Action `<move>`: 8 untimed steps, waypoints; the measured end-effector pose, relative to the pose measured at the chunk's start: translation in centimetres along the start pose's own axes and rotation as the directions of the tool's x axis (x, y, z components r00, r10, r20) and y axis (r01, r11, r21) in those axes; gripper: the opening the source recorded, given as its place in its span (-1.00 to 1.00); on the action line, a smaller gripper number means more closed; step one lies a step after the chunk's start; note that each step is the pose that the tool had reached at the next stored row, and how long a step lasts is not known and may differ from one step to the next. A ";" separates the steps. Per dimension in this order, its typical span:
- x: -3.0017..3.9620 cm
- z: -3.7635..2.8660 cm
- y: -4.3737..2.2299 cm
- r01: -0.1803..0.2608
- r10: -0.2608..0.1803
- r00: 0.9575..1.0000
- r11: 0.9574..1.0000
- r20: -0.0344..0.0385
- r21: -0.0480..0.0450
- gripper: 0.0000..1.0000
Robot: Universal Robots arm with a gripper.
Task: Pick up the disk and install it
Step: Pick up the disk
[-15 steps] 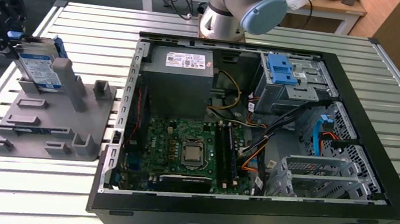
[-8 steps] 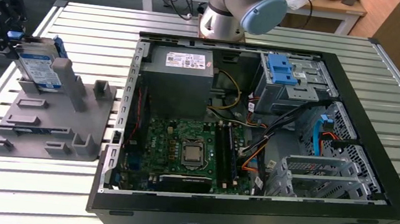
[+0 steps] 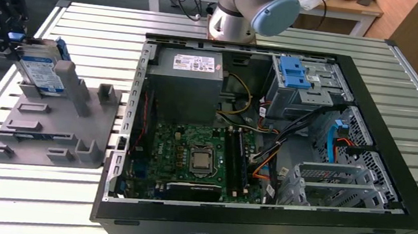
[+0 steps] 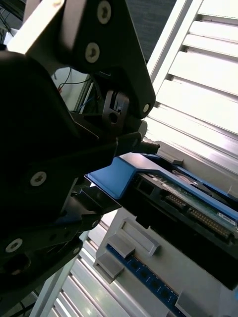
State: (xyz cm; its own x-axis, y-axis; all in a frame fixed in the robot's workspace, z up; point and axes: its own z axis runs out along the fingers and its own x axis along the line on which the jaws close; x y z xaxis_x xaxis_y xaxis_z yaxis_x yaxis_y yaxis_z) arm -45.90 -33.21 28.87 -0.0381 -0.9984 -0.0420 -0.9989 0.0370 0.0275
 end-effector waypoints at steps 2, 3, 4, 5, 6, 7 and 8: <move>-0.02 0.00 0.00 0.000 0.000 1.000 1.000 0.000 0.000 0.03; -0.02 0.00 0.00 0.000 0.000 1.000 1.000 0.000 0.000 0.03; -0.02 0.00 0.00 0.000 0.000 1.000 1.000 0.000 0.000 0.03; -0.02 0.00 0.00 0.000 0.000 1.000 1.000 0.000 0.000 0.03; -0.02 0.00 0.00 0.000 0.000 1.000 1.000 0.000 0.000 0.03; -0.02 0.00 0.00 0.000 0.000 1.000 1.000 0.000 0.000 0.03; -0.02 0.00 0.00 0.000 0.000 1.000 1.000 0.000 0.000 0.03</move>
State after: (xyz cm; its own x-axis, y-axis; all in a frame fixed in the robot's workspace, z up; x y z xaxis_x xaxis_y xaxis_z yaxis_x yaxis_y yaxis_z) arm -45.90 -33.19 28.87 -0.0381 -0.9984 -0.0416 -0.9989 0.0370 0.0276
